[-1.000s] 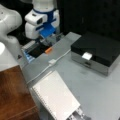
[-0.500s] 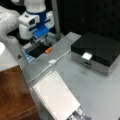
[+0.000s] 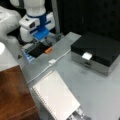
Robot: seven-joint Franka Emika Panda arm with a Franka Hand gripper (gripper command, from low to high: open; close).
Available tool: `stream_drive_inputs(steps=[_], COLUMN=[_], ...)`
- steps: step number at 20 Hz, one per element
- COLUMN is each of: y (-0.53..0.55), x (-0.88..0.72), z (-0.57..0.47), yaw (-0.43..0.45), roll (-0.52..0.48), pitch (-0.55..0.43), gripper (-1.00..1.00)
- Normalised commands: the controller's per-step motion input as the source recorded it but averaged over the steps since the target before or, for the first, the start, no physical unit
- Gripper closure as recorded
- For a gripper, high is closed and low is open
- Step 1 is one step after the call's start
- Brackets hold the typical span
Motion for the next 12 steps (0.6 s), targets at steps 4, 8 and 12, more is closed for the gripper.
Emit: stream_drive_inputs(steps=[4,8,12], y=[0.07,0.06,0.08], x=[-0.25,-0.33,-0.42], z=[-0.15,-0.23,-0.3], yaw=[0.075,0.045,0.034], roll=[0.076,0.055,0.074], pitch=[-0.1,-0.145,-0.202], gripper=[1.0,1.0,1.0])
